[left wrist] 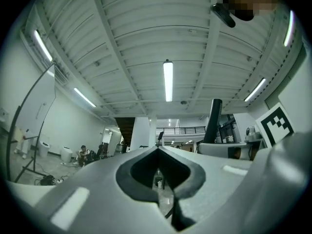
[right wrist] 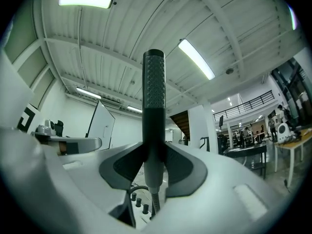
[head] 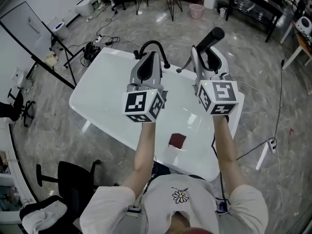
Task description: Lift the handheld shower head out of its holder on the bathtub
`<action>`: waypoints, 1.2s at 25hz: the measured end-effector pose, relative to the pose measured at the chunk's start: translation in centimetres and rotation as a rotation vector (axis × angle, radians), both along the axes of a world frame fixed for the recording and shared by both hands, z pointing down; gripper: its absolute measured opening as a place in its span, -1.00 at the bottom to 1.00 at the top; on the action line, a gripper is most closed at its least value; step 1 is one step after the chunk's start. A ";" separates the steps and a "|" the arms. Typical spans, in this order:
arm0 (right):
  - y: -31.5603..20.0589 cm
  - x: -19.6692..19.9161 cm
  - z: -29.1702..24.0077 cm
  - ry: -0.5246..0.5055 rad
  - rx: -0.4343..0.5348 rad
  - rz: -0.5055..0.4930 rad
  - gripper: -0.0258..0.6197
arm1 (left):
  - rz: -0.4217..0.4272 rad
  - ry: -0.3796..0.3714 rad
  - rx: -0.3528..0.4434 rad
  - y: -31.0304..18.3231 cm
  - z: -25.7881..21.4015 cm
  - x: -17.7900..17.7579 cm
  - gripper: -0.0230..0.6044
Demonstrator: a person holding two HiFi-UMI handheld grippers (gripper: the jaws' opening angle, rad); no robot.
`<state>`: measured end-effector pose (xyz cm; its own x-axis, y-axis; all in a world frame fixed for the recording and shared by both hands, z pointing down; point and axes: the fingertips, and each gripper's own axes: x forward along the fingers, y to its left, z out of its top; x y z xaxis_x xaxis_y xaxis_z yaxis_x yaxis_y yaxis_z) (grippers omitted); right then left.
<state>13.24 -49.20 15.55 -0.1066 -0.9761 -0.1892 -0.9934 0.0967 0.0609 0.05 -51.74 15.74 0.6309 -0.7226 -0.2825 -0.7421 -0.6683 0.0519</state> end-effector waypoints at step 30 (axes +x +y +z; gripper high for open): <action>9.0 -1.9 5.7 -0.089 -0.054 -0.048 -0.46 | -0.069 -0.098 0.042 7.8 2.9 0.2 -0.93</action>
<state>11.33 -40.19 21.24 -0.1385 -0.9793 -0.1477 -0.9888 0.1451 -0.0344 0.25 -43.94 18.66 0.6060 -0.7541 -0.2531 -0.7867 -0.6154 -0.0498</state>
